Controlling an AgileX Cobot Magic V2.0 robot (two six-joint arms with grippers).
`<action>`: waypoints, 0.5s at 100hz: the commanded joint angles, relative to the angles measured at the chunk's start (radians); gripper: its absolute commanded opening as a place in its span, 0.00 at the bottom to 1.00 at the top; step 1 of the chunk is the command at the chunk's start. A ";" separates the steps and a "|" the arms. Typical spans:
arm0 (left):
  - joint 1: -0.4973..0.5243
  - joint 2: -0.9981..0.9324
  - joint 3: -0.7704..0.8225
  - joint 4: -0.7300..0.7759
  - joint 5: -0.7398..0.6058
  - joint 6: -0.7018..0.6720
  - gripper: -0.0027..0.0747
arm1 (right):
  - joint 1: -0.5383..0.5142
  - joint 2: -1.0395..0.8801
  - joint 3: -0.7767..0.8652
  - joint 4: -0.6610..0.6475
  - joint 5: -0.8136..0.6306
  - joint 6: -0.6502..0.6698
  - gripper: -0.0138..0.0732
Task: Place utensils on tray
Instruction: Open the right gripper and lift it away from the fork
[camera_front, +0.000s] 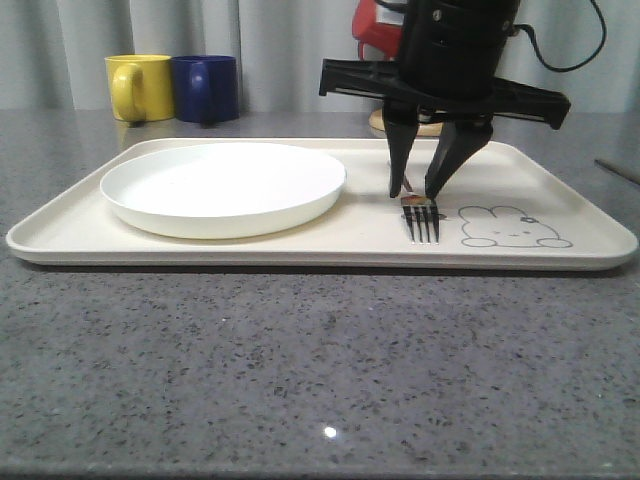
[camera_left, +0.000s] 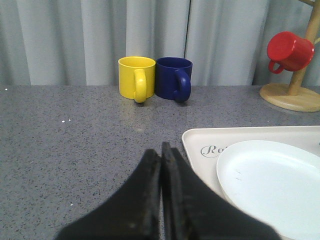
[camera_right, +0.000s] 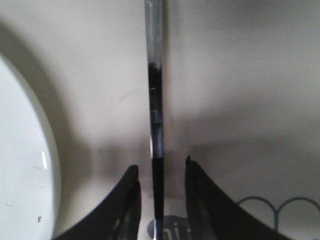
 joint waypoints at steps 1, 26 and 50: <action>-0.008 0.005 -0.029 -0.004 -0.073 -0.004 0.01 | 0.000 -0.066 -0.050 -0.005 -0.027 -0.060 0.45; -0.008 0.005 -0.029 -0.004 -0.071 -0.004 0.01 | -0.059 -0.134 -0.109 -0.004 0.055 -0.241 0.45; -0.008 0.006 -0.029 -0.004 -0.069 -0.004 0.01 | -0.264 -0.160 -0.107 -0.004 0.161 -0.390 0.45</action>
